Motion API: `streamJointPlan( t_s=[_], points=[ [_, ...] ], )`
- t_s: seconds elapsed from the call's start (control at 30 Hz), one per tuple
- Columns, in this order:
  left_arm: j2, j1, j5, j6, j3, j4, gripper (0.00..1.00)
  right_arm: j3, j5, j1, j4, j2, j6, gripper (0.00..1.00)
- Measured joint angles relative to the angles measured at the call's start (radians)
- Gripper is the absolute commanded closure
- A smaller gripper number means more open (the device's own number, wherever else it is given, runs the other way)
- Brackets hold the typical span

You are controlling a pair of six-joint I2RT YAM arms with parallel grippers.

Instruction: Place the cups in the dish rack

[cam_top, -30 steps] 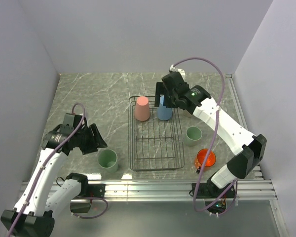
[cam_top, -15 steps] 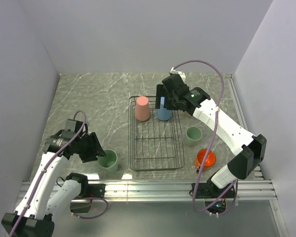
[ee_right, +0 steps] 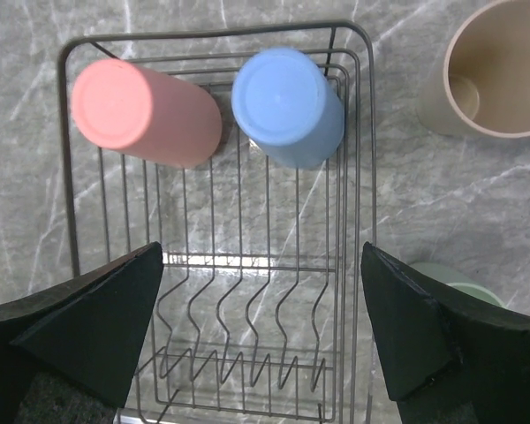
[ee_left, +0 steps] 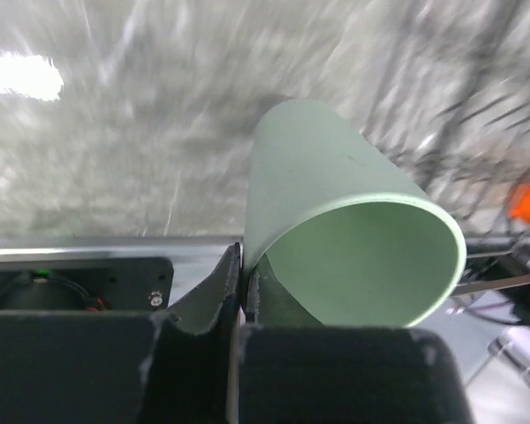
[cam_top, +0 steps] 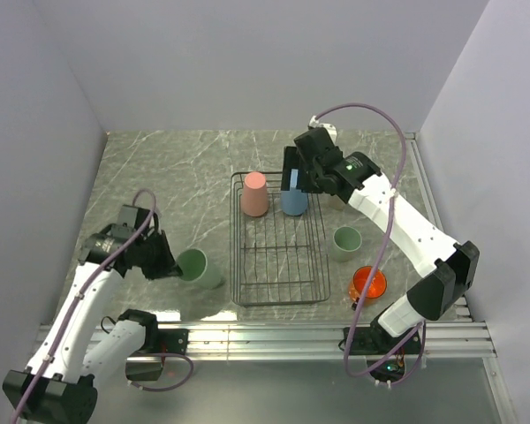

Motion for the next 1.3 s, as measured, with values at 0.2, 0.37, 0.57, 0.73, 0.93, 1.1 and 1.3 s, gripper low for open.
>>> streamJointPlan(
  t_s=[0.2, 0.37, 0.57, 0.73, 0.93, 1.1, 1.3],
  points=[
    [0.137, 0.0, -0.091, 0.038, 0.368, -0.022, 1.0, 0.179, -0.026, 0.0, -0.047, 0.013, -0.02, 0.0],
    [0.221, 0.0, -0.124, 0.04, 0.633, -0.016, 1.0, 0.298, -0.249, -0.022, -0.001, 0.011, -0.029, 0.0],
    [0.199, 0.012, 0.102, -0.001, 0.656, 0.215, 1.0, 0.102, -0.735, -0.114, 0.311, -0.026, 0.142, 0.0],
    [0.138, 0.024, 0.307, -0.106, 0.503, 0.503, 1.0, -0.098, -0.995, -0.142, 0.597, -0.021, 0.369, 0.0],
    [0.128, 0.04, 0.475, -0.292, 0.336, 0.781, 1.0, -0.159, -1.138, -0.143, 0.92, -0.022, 0.584, 0.0],
    [0.128, 0.057, 0.542, -0.422, 0.279, 0.992, 1.0, -0.175, -1.184, -0.14, 1.109, -0.021, 0.741, 0.0],
    [0.128, 0.087, 0.552, -0.528, 0.245, 1.173, 1.0, -0.175, -1.211, -0.139, 1.257, -0.02, 0.871, 0.01]
  ],
)
